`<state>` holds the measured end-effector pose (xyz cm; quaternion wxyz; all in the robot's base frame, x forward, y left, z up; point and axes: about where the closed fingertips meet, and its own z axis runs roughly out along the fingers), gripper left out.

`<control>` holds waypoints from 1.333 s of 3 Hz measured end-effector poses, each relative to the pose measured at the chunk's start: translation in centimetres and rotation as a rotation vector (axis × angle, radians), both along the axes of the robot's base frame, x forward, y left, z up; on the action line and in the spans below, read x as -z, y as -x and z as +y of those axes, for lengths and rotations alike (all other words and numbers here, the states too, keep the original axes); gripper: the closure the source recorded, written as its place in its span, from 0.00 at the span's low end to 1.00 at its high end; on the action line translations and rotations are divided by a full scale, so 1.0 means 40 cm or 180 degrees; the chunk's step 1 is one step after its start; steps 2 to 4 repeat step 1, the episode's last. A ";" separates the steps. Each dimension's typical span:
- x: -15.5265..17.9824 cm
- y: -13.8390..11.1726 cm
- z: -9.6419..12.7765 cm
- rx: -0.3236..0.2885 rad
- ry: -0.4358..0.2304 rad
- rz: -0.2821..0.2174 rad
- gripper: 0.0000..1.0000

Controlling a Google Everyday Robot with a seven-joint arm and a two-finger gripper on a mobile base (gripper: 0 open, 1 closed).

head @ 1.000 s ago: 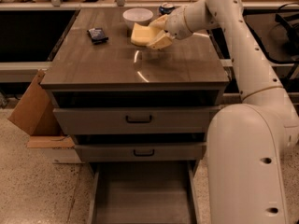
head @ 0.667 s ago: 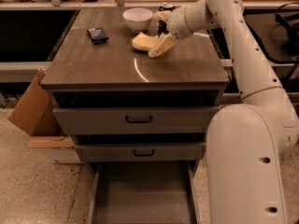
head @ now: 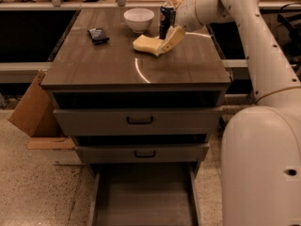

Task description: Pick sponge from bottom drawer and place on counter

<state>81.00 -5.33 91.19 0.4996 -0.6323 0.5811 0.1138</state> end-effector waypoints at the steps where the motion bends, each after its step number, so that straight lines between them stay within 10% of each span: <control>1: -0.079 0.024 -0.072 0.0211 -0.0064 -0.0268 0.00; 4: -0.079 0.024 -0.072 0.0211 -0.0064 -0.0268 0.00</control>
Offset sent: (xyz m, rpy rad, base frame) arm 0.0000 0.0000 0.0000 0.0000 0.0000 0.0000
